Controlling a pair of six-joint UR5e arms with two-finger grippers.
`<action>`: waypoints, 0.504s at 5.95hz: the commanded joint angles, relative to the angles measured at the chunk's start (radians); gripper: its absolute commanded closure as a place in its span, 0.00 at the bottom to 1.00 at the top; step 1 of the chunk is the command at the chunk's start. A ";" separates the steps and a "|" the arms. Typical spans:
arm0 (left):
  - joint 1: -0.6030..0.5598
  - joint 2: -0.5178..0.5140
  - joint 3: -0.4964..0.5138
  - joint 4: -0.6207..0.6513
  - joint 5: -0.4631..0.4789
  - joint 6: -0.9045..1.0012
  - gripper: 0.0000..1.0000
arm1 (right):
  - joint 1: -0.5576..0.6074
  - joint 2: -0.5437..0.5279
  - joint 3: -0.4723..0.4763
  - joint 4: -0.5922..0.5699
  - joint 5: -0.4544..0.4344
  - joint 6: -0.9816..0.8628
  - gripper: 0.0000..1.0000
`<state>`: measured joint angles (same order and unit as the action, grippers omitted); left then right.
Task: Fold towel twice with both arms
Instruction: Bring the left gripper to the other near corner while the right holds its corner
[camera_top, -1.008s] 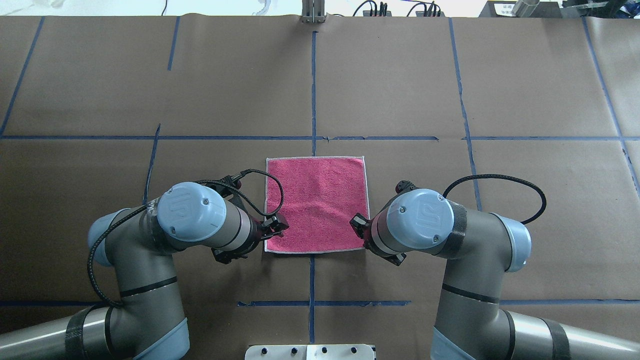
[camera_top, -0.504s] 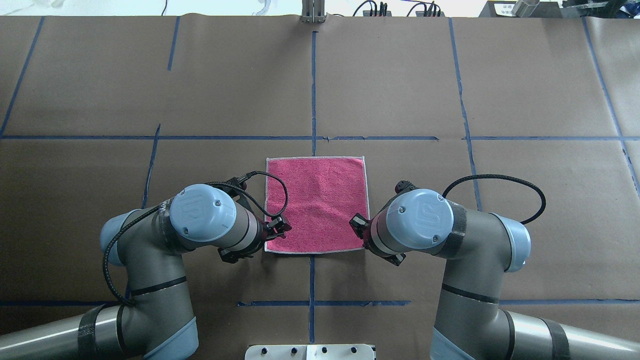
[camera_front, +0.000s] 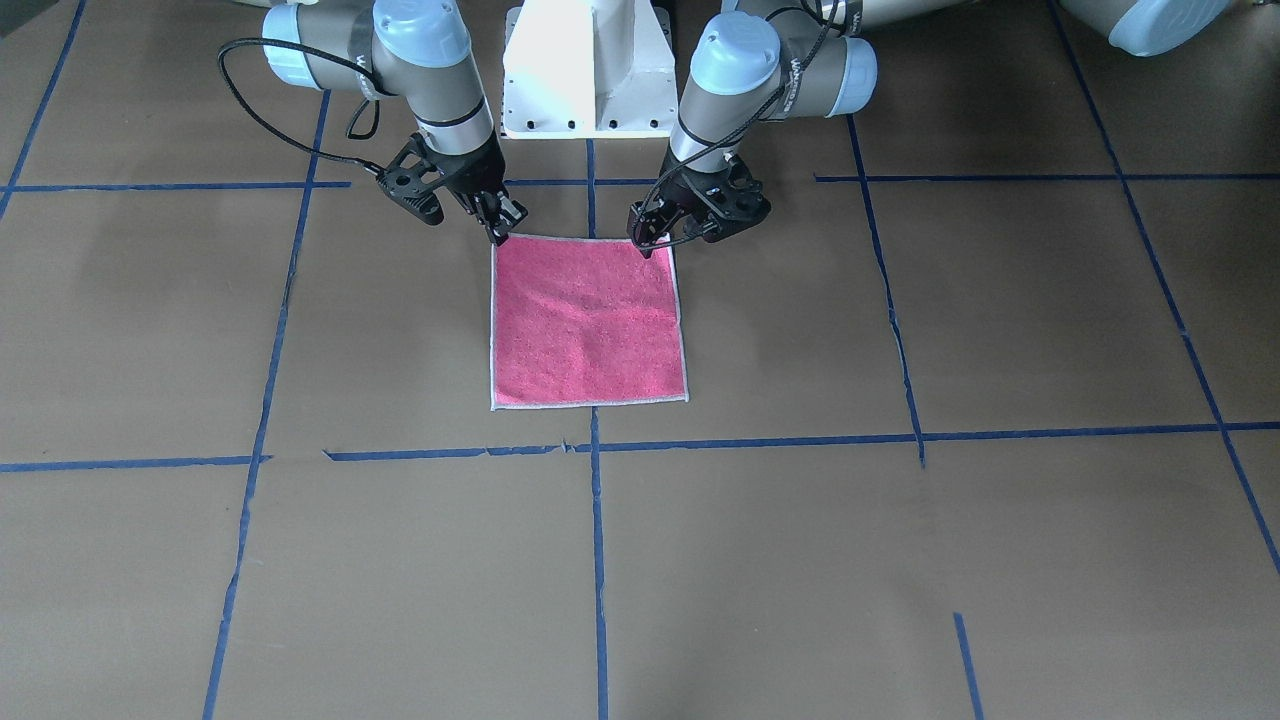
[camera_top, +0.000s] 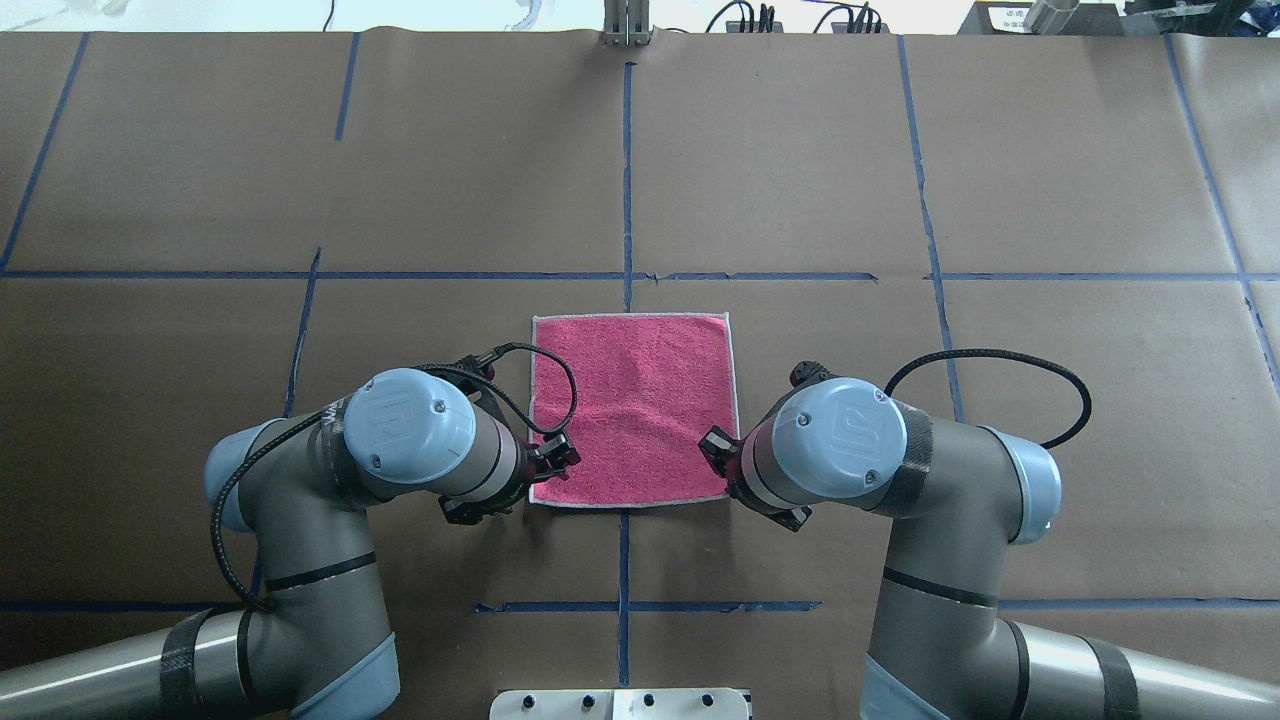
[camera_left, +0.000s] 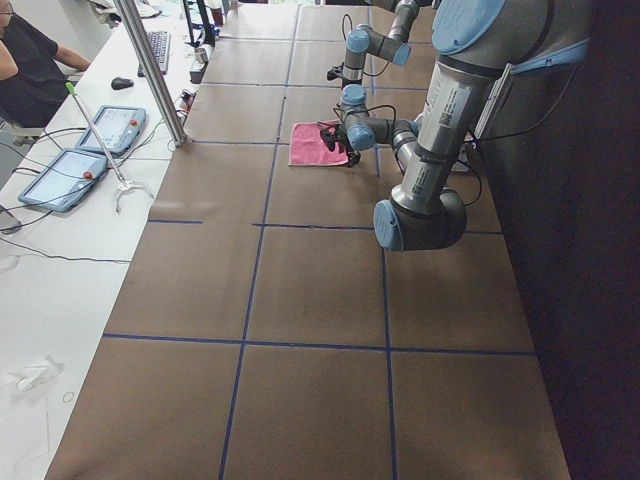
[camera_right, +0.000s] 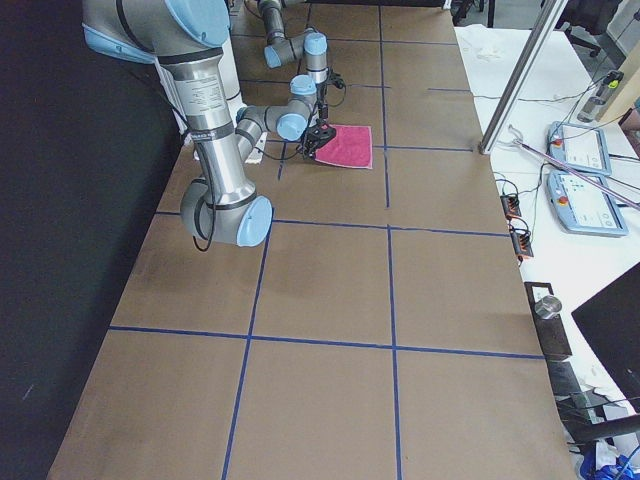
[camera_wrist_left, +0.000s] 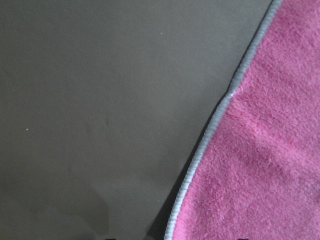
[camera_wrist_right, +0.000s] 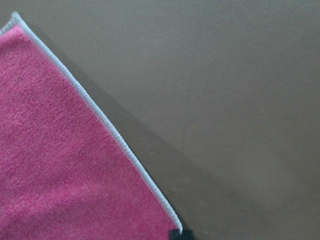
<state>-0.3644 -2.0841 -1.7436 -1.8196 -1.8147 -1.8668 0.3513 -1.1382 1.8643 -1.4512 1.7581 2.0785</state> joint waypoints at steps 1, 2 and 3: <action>0.013 -0.001 0.001 0.000 0.000 0.000 0.30 | 0.000 0.000 -0.001 0.000 0.000 0.000 0.96; 0.013 -0.001 0.001 0.002 0.000 0.000 0.49 | 0.000 0.000 -0.001 0.000 0.000 0.000 0.96; 0.013 -0.001 0.003 0.000 0.000 0.000 0.77 | 0.000 0.000 -0.001 0.000 0.000 0.000 0.96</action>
<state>-0.3520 -2.0848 -1.7420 -1.8186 -1.8147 -1.8668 0.3513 -1.1382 1.8638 -1.4512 1.7580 2.0785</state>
